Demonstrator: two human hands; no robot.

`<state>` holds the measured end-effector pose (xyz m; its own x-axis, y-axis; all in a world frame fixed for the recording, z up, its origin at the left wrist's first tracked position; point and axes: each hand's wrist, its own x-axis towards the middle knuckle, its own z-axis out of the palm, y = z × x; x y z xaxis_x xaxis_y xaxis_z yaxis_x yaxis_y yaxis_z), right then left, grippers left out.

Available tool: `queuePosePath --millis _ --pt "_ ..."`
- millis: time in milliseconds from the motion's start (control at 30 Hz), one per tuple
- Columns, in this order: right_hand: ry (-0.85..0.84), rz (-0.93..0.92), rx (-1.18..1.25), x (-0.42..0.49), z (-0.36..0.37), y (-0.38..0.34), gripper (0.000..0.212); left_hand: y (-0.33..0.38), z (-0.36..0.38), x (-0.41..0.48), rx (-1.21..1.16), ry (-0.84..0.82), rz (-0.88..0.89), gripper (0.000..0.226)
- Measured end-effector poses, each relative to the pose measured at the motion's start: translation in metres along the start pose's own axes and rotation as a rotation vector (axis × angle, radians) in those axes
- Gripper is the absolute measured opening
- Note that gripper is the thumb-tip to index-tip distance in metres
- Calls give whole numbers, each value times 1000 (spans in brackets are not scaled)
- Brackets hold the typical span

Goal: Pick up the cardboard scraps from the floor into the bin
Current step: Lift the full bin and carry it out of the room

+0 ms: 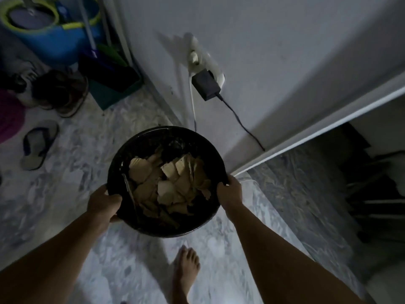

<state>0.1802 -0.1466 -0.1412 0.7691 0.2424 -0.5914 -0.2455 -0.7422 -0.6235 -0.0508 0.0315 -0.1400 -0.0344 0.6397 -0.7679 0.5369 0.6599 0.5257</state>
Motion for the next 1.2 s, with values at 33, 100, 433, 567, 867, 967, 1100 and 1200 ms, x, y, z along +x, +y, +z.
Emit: queuePosePath --millis 33,100,433,567,867,967,1100,1200 --pt "3 -19 9 13 7 0 44 -1 14 12 -43 3 -8 56" --pt "-16 -32 26 31 20 0 39 -6 33 28 -118 13 -17 54" --pt "6 -74 5 67 39 -3 47 -15 74 49 -260 37 -74 49" --pt "10 -47 -25 69 39 0 51 -25 76 34 -236 -116 -182 52" --pt "-119 -86 -138 41 12 8 44 -14 68 -1 245 -81 52 66" --pt "-147 -154 -185 20 2 0 43 5 58 -21 529 -27 368 38" --pt "-122 -267 -253 -25 -21 -37 58 64 38 -79 700 -234 654 36" --pt "-112 -379 -268 -93 -56 -95 52 115 4 -147 766 -249 767 39"
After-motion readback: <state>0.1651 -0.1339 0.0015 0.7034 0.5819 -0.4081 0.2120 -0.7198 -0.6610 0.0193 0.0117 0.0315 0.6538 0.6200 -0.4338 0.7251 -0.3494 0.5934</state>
